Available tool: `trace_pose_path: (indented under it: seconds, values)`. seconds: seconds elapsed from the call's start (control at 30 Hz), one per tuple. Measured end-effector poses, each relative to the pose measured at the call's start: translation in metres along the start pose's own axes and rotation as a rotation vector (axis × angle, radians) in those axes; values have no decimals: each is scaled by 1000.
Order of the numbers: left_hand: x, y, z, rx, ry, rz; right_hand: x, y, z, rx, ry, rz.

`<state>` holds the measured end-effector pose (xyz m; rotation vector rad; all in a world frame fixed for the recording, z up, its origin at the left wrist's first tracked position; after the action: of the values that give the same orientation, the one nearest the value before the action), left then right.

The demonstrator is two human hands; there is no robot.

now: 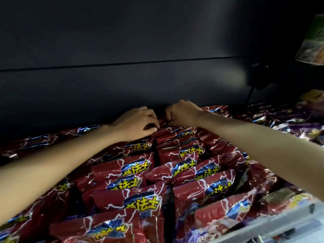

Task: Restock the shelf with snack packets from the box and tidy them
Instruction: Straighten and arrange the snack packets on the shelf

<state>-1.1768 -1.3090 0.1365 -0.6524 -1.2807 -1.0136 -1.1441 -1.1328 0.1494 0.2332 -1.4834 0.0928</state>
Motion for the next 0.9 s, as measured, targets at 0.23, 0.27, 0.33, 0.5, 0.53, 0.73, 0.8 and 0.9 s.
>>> trace_pose_path:
  seconds: [0.23, 0.27, 0.33, 0.5, 0.53, 0.73, 0.8, 0.9]
  values:
    - [-1, 15, 24, 51, -4, -47, 30, 77, -51, -99, 133, -32]
    - [-2, 17, 29, 54, -1, -50, 28, 88, -56, -121, 120, -78]
    - [-6, 22, 38, 30, -3, -37, 21, 104, -60, -127, 56, -156]
    - [-20, 43, 46, -50, -142, -107, 6, 118, -51, -39, -85, -133]
    - [-21, 45, 48, -34, -154, -115, 7, 120, -49, -26, -112, -113]
    - [-17, 52, 69, 103, -161, -127, 3, 125, -37, 59, -238, -136]
    - [-19, 55, 75, 110, -175, -225, 0, 127, -37, 60, -212, -139]
    - [-22, 58, 81, 106, -188, -315, -5, 131, -40, 11, -176, -173]
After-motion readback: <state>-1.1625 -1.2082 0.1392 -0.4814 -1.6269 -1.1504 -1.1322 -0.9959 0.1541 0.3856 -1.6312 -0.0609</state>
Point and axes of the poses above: each hand's wrist, its own z-axis towards the middle knuckle, its own x-axis out of the back of the hand, y = z × x, the point moved 2 cm from there along z, towards the middle knuckle, and after that the axes turned 8 degrees about -z, right-handed, at the moved point
